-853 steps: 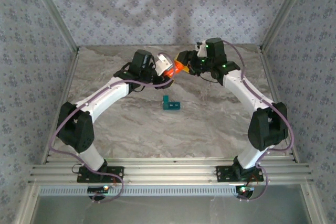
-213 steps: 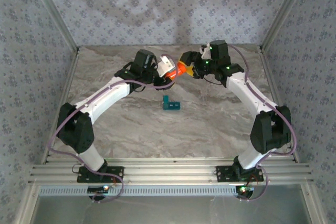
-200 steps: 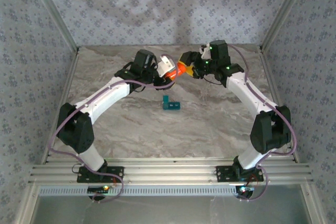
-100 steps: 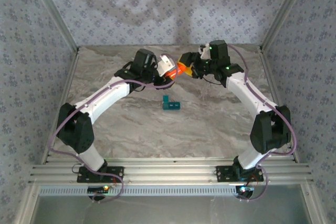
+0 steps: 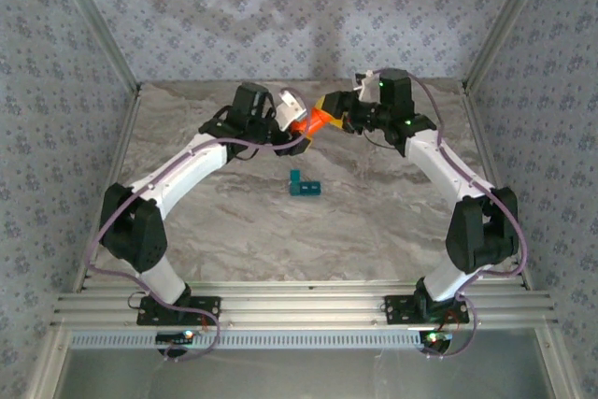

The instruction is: Sort the pills into containers

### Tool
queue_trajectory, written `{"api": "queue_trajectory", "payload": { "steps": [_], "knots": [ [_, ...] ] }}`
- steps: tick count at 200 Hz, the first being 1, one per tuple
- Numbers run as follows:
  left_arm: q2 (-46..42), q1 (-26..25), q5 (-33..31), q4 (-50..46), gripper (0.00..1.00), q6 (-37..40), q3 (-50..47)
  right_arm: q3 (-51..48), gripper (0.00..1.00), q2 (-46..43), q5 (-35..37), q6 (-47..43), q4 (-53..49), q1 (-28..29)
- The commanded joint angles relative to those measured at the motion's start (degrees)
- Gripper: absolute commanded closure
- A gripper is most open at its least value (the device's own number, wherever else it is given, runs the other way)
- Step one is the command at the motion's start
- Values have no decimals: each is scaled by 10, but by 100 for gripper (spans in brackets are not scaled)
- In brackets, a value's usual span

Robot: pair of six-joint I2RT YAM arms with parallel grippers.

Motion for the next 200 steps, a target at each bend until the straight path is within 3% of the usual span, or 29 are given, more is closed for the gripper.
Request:
{"api": "queue_trajectory", "payload": {
  "steps": [1,26,50,72,133,200],
  "knots": [
    [-1,20,93,55,100,-80,21,4,54,2,-36,-63,55,-9],
    [-8,23,93,72,100,-91,15,26,49,8,-40,-72,38,-10],
    [-6,22,71,49,100,-66,22,45,28,6,-33,-64,24,-11],
    [-6,19,49,30,100,-41,20,57,17,-6,-11,-57,3,-16],
    [-9,-7,-66,3,100,54,4,46,15,-22,88,35,-95,-38],
    [0,-23,-94,4,100,84,-1,55,14,-6,96,66,-133,-16]
  ]
}}
